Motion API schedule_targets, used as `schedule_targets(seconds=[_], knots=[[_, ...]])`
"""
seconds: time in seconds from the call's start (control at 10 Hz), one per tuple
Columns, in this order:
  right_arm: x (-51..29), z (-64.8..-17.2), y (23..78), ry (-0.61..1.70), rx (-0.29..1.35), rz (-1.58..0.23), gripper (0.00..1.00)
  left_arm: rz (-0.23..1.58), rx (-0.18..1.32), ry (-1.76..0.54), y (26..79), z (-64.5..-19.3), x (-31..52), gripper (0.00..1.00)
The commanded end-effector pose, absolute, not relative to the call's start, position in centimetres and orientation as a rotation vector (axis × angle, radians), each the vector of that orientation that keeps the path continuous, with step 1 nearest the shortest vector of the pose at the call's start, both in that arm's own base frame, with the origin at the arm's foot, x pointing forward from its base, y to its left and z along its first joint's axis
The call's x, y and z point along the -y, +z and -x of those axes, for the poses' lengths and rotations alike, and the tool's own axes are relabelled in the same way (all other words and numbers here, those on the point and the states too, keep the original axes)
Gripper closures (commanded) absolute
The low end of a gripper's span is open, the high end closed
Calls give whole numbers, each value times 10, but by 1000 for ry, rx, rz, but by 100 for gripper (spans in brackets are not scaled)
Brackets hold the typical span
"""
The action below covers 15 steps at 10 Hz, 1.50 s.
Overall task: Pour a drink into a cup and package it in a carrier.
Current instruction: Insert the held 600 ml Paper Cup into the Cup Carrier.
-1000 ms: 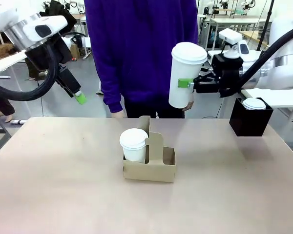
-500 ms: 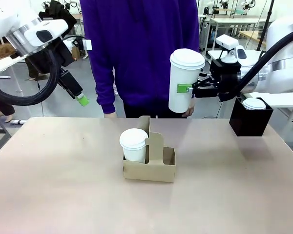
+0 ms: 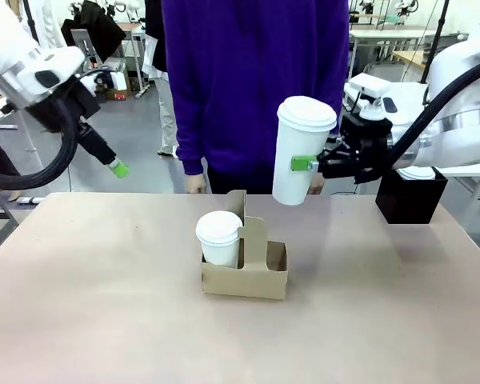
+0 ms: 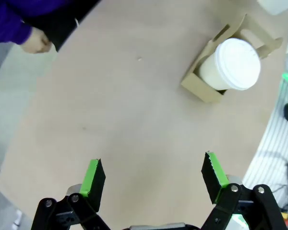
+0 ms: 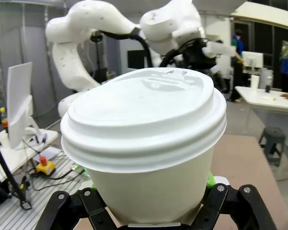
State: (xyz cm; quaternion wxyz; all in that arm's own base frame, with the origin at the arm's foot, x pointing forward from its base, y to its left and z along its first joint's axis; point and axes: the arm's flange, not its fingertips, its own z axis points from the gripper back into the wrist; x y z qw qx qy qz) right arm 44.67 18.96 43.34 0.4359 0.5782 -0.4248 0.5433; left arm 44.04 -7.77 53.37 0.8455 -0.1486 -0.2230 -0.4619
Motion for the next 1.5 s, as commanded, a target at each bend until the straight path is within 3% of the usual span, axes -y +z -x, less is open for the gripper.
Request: schedule_targets(seconds=[0.0, 0.6, 1.4], knots=[[-201, -443, 416, 1401, 1028, -1477, 20, 340, 587, -1073, 517, -432, 61, 0], [-224, -446, 355, 1393, 1002, -1466, 20, 358, 709, -1157, 493, -428, 18, 0], [-223, -450, 296, 1402, 1021, -1470, 20, 347, 672, -1144, 497, -428, 17, 0]])
